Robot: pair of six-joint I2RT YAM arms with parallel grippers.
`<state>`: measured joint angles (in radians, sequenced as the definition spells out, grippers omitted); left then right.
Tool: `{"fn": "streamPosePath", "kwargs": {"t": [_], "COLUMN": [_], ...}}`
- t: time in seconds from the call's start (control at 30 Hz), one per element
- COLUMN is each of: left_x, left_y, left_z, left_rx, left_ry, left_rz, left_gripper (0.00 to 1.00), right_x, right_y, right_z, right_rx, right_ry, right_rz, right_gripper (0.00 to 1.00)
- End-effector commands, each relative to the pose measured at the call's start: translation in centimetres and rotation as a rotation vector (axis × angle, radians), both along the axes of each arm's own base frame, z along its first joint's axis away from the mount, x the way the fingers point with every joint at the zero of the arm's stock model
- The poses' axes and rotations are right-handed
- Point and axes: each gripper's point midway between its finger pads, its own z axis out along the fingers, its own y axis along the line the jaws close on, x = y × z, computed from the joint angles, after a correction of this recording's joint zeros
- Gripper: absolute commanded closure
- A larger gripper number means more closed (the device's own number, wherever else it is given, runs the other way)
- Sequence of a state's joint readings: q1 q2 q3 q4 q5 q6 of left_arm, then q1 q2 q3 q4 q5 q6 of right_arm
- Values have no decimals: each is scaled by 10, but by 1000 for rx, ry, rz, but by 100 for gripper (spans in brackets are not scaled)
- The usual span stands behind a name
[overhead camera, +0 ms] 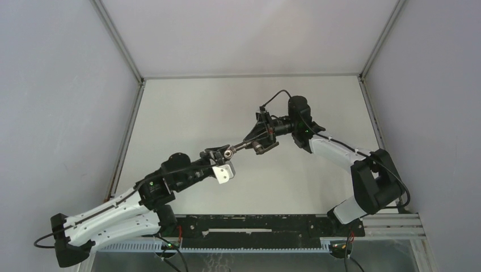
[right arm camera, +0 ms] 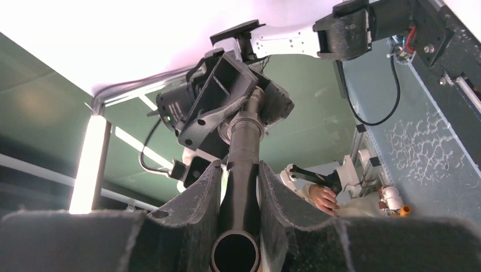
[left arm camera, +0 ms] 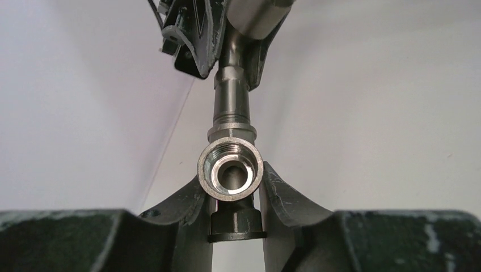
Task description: Install the water faucets
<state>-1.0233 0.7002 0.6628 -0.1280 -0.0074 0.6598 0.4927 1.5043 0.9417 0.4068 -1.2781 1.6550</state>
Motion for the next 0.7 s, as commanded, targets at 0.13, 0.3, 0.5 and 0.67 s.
{"fn": "streamPosePath", "kwargs": {"t": [0.13,0.3,0.5,0.67], "left_x": [-3,-8,-13,-12], "left_y": [10,9,7,8], "left_z": [-72,-71,-70,-69], "left_rx": [316,292,249,209], "left_ry": [-125,-114,-69,9], "left_rz": [0,-18,-25,-7], "left_gripper": [100,100,100,100], "right_x": [53,57,57,54], "right_y": [6,6,7,6], "right_z": [7,-3,-6,-7], "right_rx": [8,11,23,24], "right_ry": [-3,30,38,35], "right_rz": [-222,-229,-225,-219], "right_gripper": [98,86,56,35]}}
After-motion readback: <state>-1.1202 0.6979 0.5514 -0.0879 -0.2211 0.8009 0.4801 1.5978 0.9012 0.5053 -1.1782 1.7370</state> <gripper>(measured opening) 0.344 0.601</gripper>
